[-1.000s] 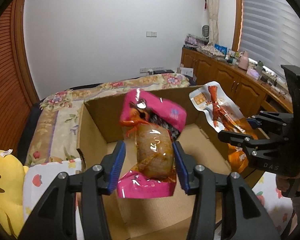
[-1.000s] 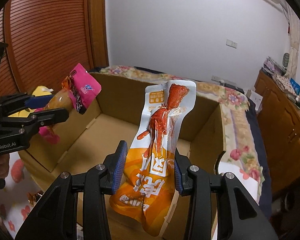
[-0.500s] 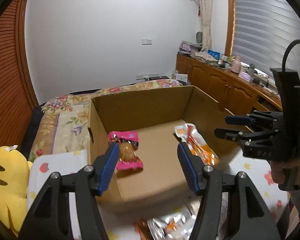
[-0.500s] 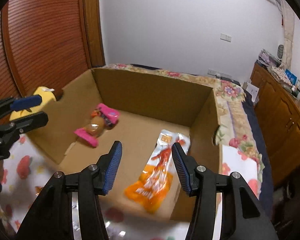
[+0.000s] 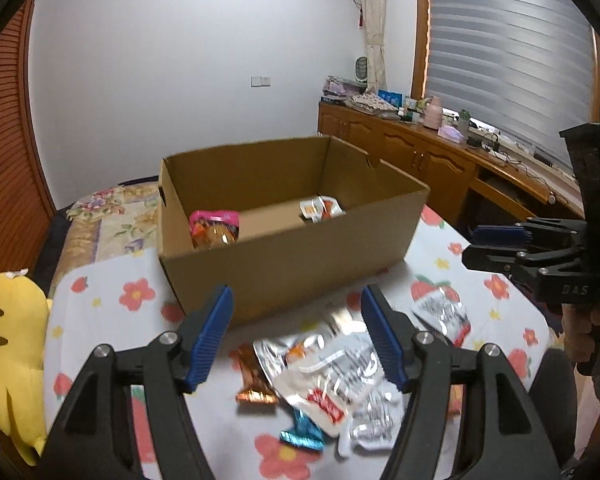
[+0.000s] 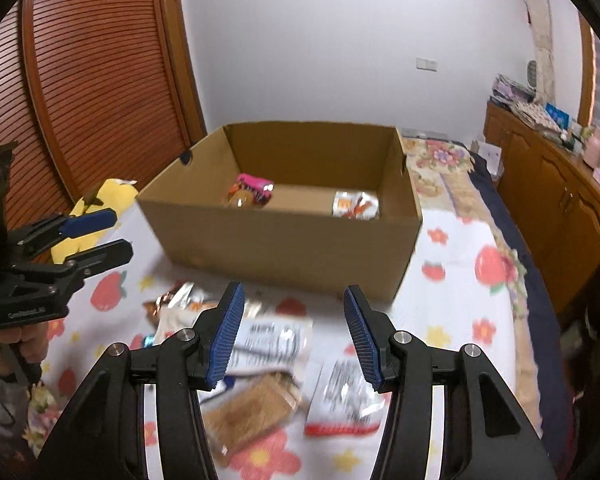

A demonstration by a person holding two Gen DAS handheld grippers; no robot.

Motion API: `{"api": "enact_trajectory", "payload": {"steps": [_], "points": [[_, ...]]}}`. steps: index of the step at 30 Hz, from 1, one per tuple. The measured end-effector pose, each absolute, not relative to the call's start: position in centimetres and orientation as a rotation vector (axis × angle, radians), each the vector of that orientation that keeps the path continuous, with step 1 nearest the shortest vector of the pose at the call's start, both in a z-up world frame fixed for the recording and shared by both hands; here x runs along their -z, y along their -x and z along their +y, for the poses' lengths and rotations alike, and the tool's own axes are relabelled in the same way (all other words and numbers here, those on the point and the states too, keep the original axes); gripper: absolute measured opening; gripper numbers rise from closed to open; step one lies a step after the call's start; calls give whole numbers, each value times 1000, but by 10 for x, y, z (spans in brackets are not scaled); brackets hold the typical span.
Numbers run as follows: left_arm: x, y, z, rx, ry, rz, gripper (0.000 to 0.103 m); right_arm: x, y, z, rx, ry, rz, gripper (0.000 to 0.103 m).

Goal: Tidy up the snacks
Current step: 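Return to the table and lower the right tool onto the sesame bar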

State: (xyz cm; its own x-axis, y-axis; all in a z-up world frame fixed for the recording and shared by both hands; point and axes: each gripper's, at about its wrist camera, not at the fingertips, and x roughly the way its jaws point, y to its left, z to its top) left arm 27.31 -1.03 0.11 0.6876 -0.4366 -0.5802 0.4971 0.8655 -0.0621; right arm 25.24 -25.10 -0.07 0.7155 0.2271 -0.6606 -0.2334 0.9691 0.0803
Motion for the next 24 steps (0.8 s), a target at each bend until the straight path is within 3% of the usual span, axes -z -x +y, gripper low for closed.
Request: {"api": "enact_trajectory", "payload": {"steps": [20, 24], "points": [[49, -222, -19, 574, -150, 756, 79, 84, -203, -237, -251, -133, 922, 53], [55, -224, -15, 545, -147, 788, 91, 92, -209, -233, -251, -150, 943, 58]]}}
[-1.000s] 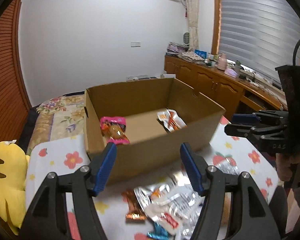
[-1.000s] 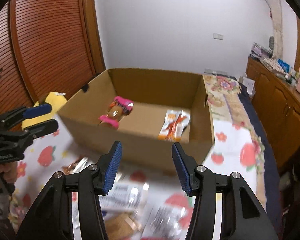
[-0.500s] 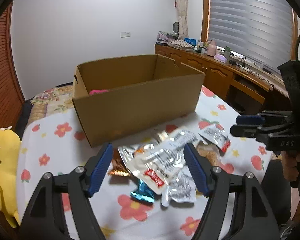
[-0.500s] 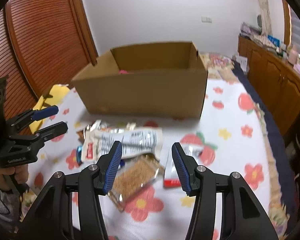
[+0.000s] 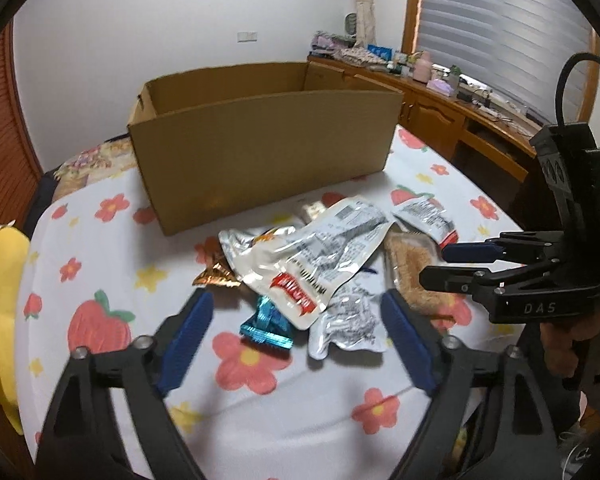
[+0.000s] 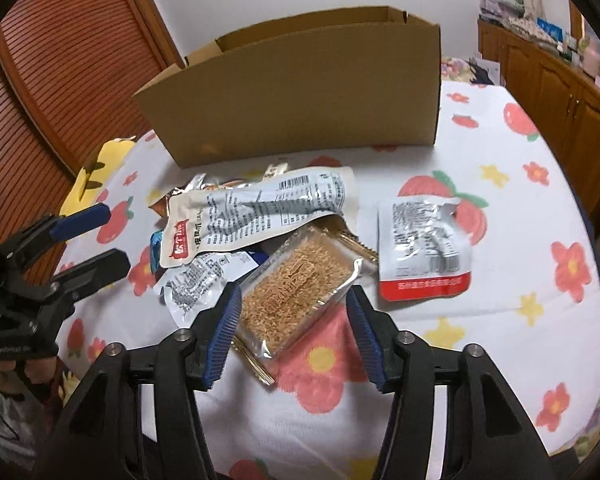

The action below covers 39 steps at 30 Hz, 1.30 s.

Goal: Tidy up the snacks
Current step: 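Return to the table and lower the right tool onto the sesame bar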

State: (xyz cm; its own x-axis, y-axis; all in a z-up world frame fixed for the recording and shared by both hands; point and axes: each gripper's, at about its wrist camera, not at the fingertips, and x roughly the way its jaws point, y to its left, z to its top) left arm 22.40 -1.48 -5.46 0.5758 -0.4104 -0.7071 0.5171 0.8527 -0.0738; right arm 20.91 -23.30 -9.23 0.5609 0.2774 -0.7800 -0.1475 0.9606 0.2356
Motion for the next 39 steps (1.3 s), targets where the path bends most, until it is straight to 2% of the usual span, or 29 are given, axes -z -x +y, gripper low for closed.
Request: {"api": "enact_trajectory", "payload": {"steps": [2, 5, 9, 21, 28, 39], "points": [[56, -224, -12, 542, -142, 799, 91, 95, -212, -230, -241, -141, 948, 58], [57, -226, -8, 531, -140, 806, 92, 98, -217, -227, -231, -141, 951, 66], [57, -224, -8, 488, -170, 800, 98, 103, -225, -226, -206, -144, 961, 67], [43, -213, -16, 557, -229, 743, 99, 113, -238, -225, -176, -118, 971, 67], [34, -229, -35, 609, -285, 734, 99, 112, -229, -231, -200, -87, 985, 54], [50, -279, -81, 748, -390, 834, 98, 112, -218, -255, -234, -63, 978, 54]]}}
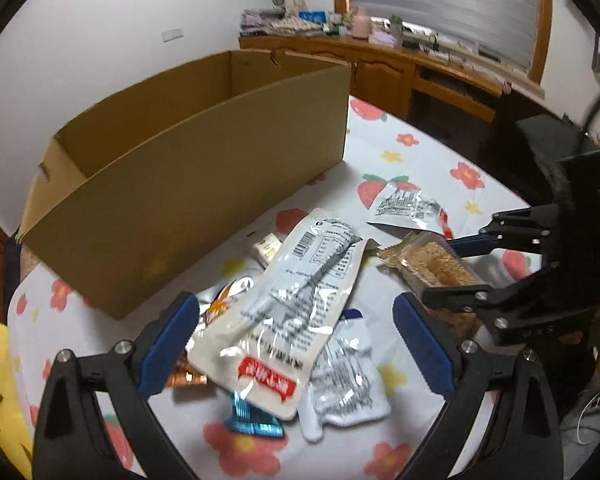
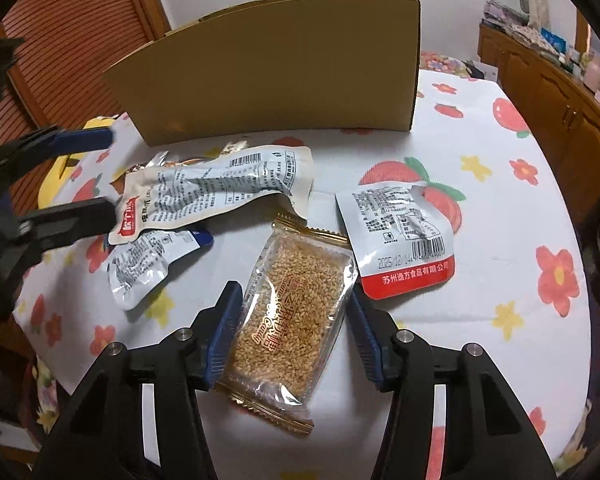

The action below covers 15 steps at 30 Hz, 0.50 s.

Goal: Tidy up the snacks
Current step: 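Return to the table and lower the right tool onto the sesame bar, then grasp the sesame bar with the right tool while the left tool grasps the white sachet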

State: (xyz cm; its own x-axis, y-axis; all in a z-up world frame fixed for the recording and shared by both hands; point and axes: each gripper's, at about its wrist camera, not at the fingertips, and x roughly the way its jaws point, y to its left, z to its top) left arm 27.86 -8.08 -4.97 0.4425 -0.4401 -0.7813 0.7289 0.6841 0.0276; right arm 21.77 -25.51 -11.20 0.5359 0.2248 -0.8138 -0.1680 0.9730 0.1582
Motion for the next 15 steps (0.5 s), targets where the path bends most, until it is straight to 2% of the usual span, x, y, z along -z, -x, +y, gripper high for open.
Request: {"api": "enact_trajectory", "payload": {"steps": [15], "points": [[86, -306, -127, 757, -551, 971, 98, 119, -207, -249, -276, 73, 908, 55]]}}
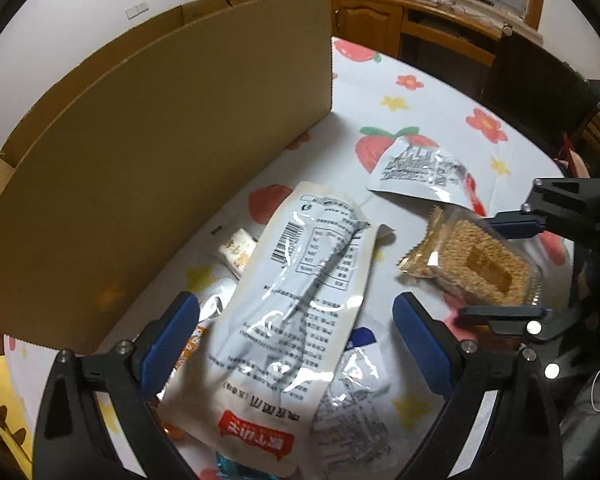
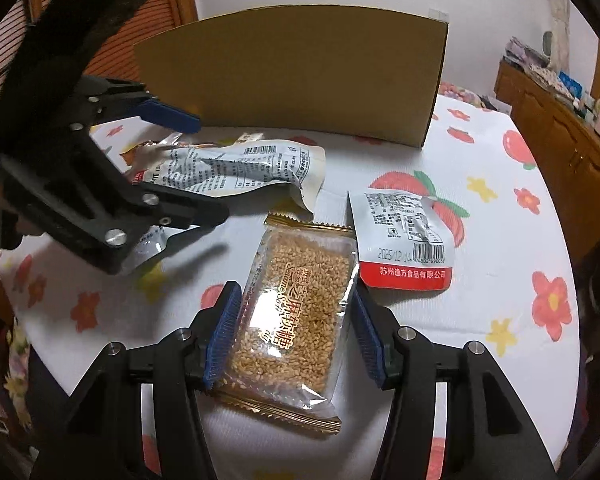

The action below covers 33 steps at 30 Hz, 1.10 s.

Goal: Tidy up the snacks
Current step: 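Grasp the sesame bar with the right tool while the left tool grasps the white sachet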

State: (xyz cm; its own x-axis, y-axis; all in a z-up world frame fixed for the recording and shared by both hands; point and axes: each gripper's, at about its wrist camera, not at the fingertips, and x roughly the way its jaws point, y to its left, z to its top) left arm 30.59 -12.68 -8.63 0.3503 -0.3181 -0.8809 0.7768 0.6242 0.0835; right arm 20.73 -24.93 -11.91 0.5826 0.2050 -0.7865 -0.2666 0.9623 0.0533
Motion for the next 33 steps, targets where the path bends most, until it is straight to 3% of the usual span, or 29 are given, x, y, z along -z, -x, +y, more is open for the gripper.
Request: {"api": "enact_trajectory", "payload": {"steps": [11, 13, 19, 27, 30, 33], "points": [[102, -321, -136, 731, -551, 1037, 95, 119, -206, -251, -289, 57, 893, 55], [100, -321, -132, 755, -512, 1044, 76, 119, -206, -251, -292, 57, 891, 55], [93, -307, -126, 751, -541, 1016, 57, 118, -207, -249, -289, 74, 900, 58], [80, -301, -102, 723, -418, 955, 53, 119, -211, -245, -271, 98, 911, 57], [71, -297, -93, 725, -350, 929, 53, 120, -210, -245, -250, 118, 905, 46], [62, -288, -86, 719, -322, 896, 53, 120, -210, -248, -257, 101, 905, 42]]}}
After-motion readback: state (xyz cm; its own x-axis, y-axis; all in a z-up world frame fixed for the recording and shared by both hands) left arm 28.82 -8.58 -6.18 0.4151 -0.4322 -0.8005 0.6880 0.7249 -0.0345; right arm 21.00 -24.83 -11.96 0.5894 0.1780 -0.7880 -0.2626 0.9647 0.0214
